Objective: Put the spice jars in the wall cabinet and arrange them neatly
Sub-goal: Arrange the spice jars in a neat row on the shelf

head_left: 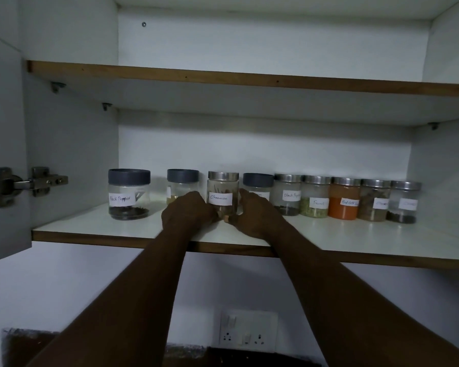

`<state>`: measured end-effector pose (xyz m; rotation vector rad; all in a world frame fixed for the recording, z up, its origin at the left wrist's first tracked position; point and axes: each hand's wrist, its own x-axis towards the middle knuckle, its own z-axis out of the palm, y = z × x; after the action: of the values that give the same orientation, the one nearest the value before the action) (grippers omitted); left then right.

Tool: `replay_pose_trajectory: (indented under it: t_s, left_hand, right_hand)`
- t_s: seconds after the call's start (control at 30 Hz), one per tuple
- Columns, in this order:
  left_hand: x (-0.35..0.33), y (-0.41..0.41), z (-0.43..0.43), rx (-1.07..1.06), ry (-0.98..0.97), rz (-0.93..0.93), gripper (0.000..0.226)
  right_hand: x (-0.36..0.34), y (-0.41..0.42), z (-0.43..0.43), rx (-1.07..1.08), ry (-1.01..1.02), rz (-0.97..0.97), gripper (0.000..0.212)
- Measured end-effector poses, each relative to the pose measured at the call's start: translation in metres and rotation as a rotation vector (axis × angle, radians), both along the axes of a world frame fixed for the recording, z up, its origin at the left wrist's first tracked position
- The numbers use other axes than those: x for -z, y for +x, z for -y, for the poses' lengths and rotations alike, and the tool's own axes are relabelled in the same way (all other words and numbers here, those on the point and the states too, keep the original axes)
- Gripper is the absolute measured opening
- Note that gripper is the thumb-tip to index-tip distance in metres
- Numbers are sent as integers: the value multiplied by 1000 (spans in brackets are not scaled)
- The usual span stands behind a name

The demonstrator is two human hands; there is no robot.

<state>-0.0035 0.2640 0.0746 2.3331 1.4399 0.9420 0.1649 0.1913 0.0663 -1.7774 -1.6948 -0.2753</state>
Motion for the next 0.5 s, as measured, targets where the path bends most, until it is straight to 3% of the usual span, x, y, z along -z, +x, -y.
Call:
replay_pose_trajectory:
  t_s: [0.2,0.3,0.4,0.5]
  left_hand:
    - [3,2,1,84,116,110,66]
    - [4,5,-1,130,157,106,59]
    - [5,8,-6,146,184,24,49]
    - [6,13,-8,198,212,-164,53]
  right_hand:
    - [2,1,2,40,199,-1,51]
    - [1,-3,4,39,167,16,64]
    - [1,-3,5,26,86,22,64]
    - [0,-3,3,37,1,83,63]
